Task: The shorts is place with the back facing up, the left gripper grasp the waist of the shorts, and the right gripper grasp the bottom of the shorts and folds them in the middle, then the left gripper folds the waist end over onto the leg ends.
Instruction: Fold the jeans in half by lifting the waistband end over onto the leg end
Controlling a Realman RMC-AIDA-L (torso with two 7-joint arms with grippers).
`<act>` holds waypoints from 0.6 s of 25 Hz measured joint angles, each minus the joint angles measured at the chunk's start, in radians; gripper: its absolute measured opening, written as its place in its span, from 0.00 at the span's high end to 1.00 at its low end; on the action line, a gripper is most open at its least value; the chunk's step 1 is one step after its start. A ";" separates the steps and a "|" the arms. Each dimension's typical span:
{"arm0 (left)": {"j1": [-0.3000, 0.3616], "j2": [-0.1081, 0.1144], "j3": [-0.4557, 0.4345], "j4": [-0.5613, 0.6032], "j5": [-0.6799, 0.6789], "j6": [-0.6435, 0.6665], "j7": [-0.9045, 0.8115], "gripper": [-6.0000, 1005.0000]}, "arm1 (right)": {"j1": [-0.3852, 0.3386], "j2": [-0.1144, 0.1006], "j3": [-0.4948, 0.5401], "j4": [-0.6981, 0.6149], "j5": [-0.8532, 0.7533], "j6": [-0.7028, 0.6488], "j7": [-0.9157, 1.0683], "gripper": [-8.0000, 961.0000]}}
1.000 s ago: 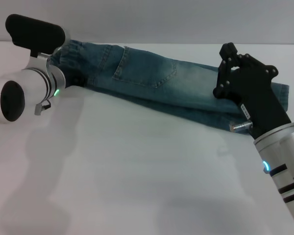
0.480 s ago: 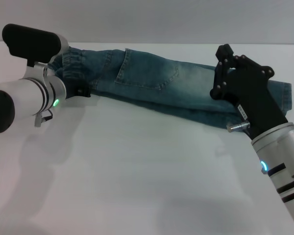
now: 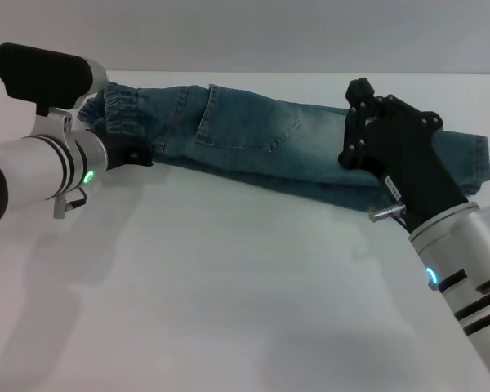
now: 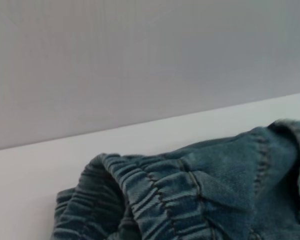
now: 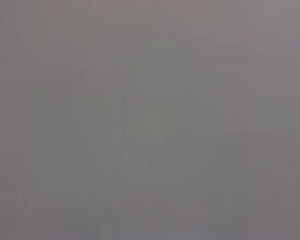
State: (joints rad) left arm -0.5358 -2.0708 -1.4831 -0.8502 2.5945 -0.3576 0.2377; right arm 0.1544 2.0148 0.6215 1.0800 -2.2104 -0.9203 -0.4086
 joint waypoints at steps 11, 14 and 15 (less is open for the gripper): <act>0.125 0.002 0.078 -0.240 0.200 -0.116 -0.211 0.99 | 0.001 -0.001 0.000 0.000 -0.002 0.023 0.001 0.99; 0.150 0.003 0.104 -0.276 0.238 -0.139 -0.256 0.99 | 0.001 -0.001 -0.001 0.000 -0.009 0.034 0.001 0.99; 0.155 0.003 0.108 -0.284 0.244 -0.143 -0.262 0.99 | 0.001 -0.001 -0.001 0.000 -0.009 0.036 0.001 0.99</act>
State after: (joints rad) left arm -0.3808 -2.0682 -1.3748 -1.1339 2.8381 -0.5010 -0.0247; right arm 0.1549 2.0141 0.6203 1.0799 -2.2196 -0.8840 -0.4080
